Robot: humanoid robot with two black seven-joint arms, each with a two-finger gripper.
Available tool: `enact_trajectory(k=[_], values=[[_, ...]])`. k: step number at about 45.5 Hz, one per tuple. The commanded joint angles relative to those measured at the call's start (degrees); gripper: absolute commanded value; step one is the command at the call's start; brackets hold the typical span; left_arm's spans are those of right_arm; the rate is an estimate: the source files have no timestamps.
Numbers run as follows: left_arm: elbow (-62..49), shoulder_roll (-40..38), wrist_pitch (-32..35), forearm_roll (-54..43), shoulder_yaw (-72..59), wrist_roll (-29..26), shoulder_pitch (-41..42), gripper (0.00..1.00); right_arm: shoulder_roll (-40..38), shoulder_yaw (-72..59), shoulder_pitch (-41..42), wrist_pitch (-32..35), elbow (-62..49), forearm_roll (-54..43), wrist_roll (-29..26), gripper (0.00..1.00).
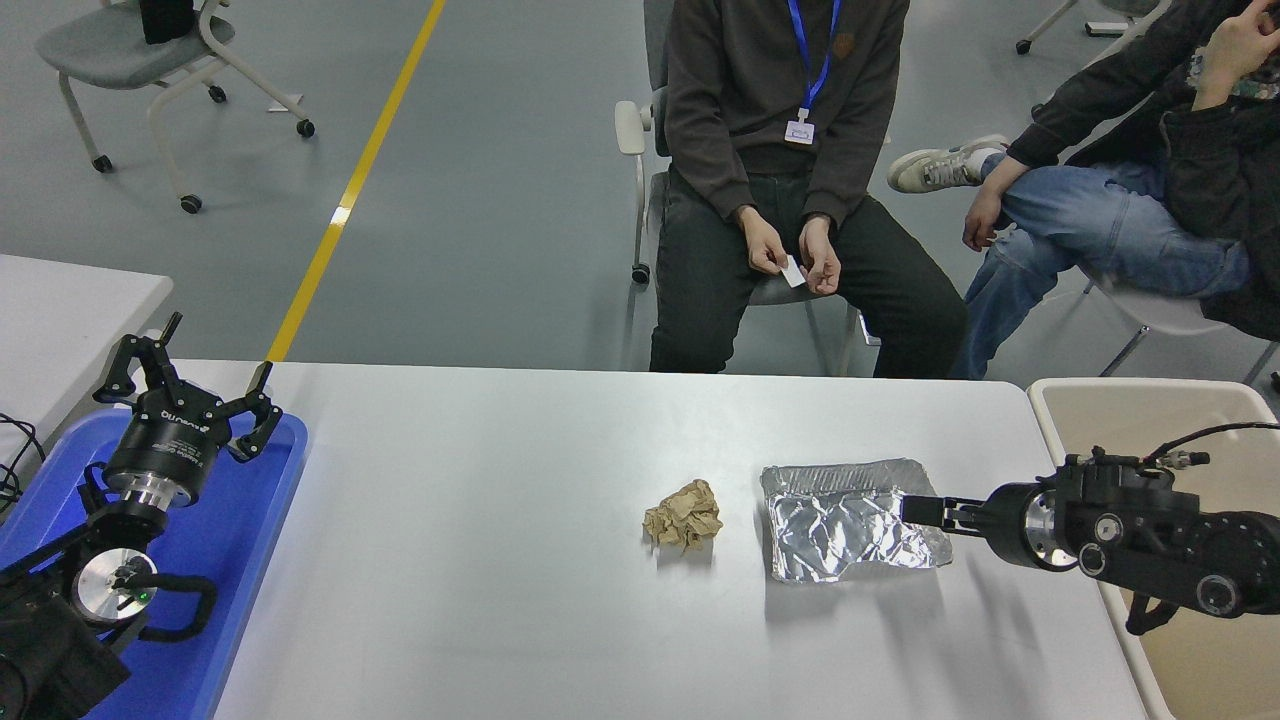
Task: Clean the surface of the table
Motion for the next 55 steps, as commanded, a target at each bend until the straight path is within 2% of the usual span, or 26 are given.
enact_trajectory(k=[1,11,16,17,18,21,24,25,28,31,35,55], values=[[0.0,0.0,0.0,0.1,0.0,0.0,0.0,1.0,1.3,0.1,-1.9,-1.7,-2.4,0.2,0.1,0.96],[0.0,0.0,0.0,0.0,0.0,0.0,0.0,1.0,2.6,0.1,-3.2,-3.6,-2.7,0.3,0.1,0.93],[0.0,0.0,0.0,0.0,0.0,0.0,0.0,1.0,2.9,0.1,-3.3,-4.8,-2.9,0.3,0.1,0.88],[0.0,0.0,0.0,0.0,0.0,0.0,0.0,1.0,3.0,0.0,-3.3,-5.1,-2.9,0.3,0.1,0.85],[0.0,0.0,0.0,0.0,0.0,0.0,0.0,1.0,3.1,0.0,-3.4,-5.6,-2.9,0.3,0.1,0.78],[0.0,0.0,0.0,0.0,0.0,0.0,0.0,1.0,3.1,-0.4,-3.7,-6.2,-2.9,0.2,0.1,0.7],[0.0,0.0,0.0,0.0,0.1,0.0,0.0,1.0,3.1,-1.0,-3.7,-6.5,-3.0,0.2,0.0,0.56],[0.0,0.0,0.0,0.1,0.0,0.0,0.0,1.0,3.1,-1.1,-3.8,-6.6,-3.0,0.2,0.0,0.49],[0.0,0.0,0.0,0.0,0.0,0.0,0.0,1.0,3.1,-1.1,-4.1,-6.6,-3.1,0.2,0.0,0.21],[0.0,0.0,0.0,0.0,0.0,0.0,0.0,1.0,3.1,-1.1,-4.3,-6.5,-3.2,0.2,0.1,0.15],[0.0,0.0,0.0,0.0,0.0,0.0,0.0,1.0,3.0,-1.2,-4.4,-6.5,-3.1,0.2,0.1,0.0],[0.0,0.0,0.0,0.1,0.0,0.0,0.0,1.0,2.9,-1.1,-2.8,-6.0,-2.5,0.4,0.1,0.0]])
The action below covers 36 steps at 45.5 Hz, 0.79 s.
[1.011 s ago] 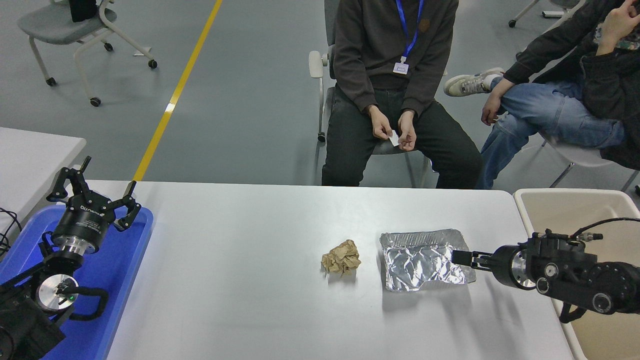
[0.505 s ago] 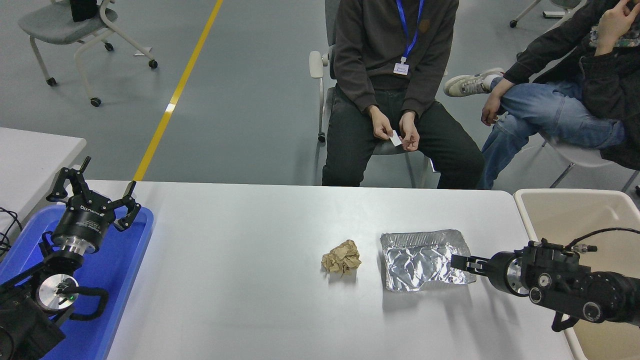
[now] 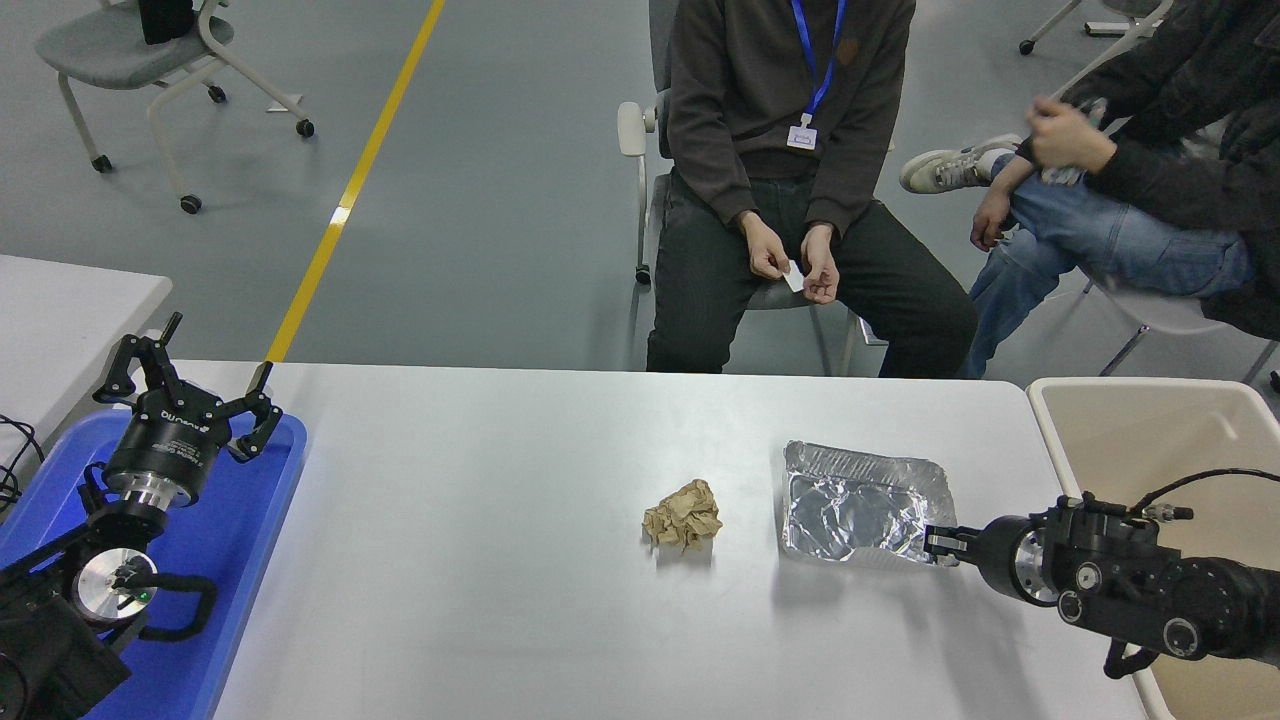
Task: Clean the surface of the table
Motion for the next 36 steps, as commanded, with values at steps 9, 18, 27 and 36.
enact_trajectory(k=[9,18,27,36], values=[[0.0,0.0,0.0,0.0,0.0,0.0,0.1,1.0,-1.7,0.4,2.4,0.3,2.2,0.2,0.0,0.0],[0.0,0.0,0.0,0.1,0.0,0.0,0.0,1.0,-7.0,1.2,6.9,1.6,8.8,0.3,0.0,0.0],[0.0,0.0,0.0,0.0,0.0,0.0,0.0,1.0,-13.2,1.3,11.0,2.2,16.6,1.5,-0.1,0.0],[0.0,0.0,0.0,0.0,0.1,0.0,0.0,1.0,-20.2,1.2,17.0,3.3,26.0,2.3,-0.2,0.0]])
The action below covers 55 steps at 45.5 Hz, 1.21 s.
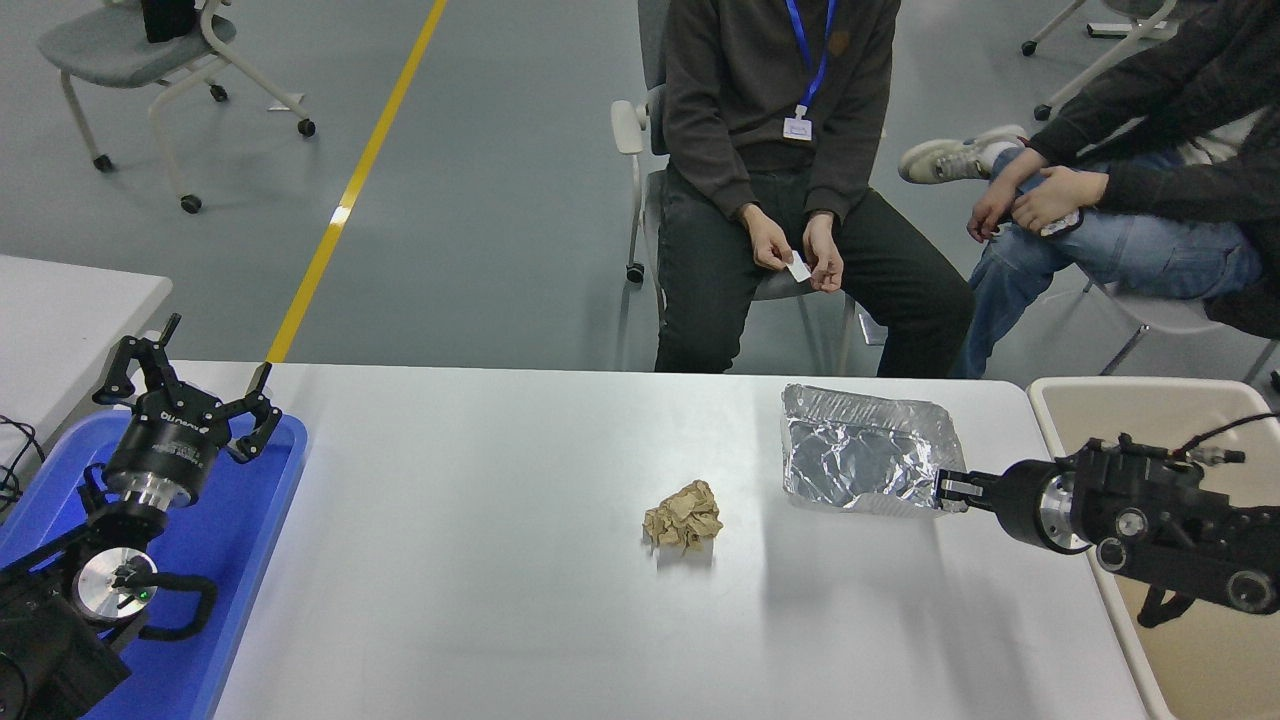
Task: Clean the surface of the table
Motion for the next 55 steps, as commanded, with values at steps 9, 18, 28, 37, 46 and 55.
enact_trajectory(k=[9,18,28,37,46,55], values=[[0.0,0.0,0.0,0.0,0.0,0.0,0.0,1.0,-12.5,0.1,10.5,4.9,12.6,1.0,-0.4,0.0],[0.0,0.0,0.0,0.0,0.0,0.0,0.0,1.0,-17.8,0.9,13.8,10.9,12.7,0.9,0.2,0.0],[0.0,0.0,0.0,0.0,0.0,0.0,0.0,1.0,-22.4,4.6,14.4,15.8,12.7,0.9,1.3,0.0],[0.0,0.0,0.0,0.1,0.0,0.0,0.0,1.0,-25.7,6.2,14.5,17.6,14.0,0.6,1.4,0.0],[0.0,0.0,0.0,0.0,0.0,0.0,0.0,1.0,-27.7,6.2,13.9,17.8,13.5,0.1,1.4,0.0],[0.0,0.0,0.0,0.0,0.0,0.0,0.0,1.0,-32.2,5.9,13.2,17.5,13.2,0.3,1.4,0.0]])
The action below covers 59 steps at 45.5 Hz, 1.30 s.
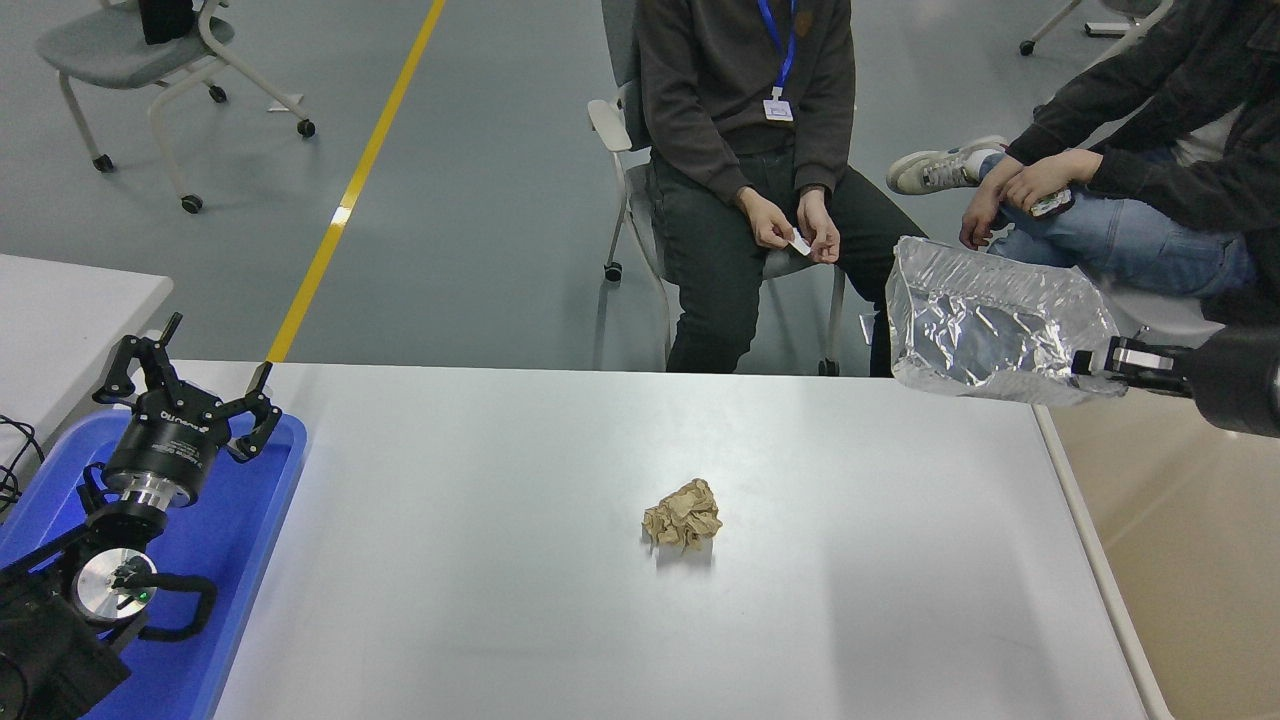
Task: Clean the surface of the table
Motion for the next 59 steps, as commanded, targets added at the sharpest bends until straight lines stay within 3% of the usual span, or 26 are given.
enact_trajectory(k=[1,20,34,48,59], values=[[0.0,0.0,0.0,0.0,0.1,0.0,0.1,1.0,-5.3,0.1,-0.8,0.2,-0.3,0.0,0.1,0.0],[0.0,0.0,0.0,0.0,0.0,0.0,0.1,1.0,-10.8,0.1,-7.7,-2.0,-6.1,3.4,2.9,0.0],[0.0,0.0,0.0,0.0,0.0,0.0,0.1,1.0,-10.4,-0.2,-12.9,-4.5,-12.9,8.7,3.0,0.0],[0.0,0.0,0.0,0.0,0.0,0.0,0.1,1.0,-7.8,-0.2,-19.3,-10.0,-17.7,10.6,3.0,0.0],[0.0,0.0,0.0,0.0,0.0,0.0,0.0,1.0,-0.4,0.3,-25.3,-11.7,-28.2,13.9,3.0,0.0]])
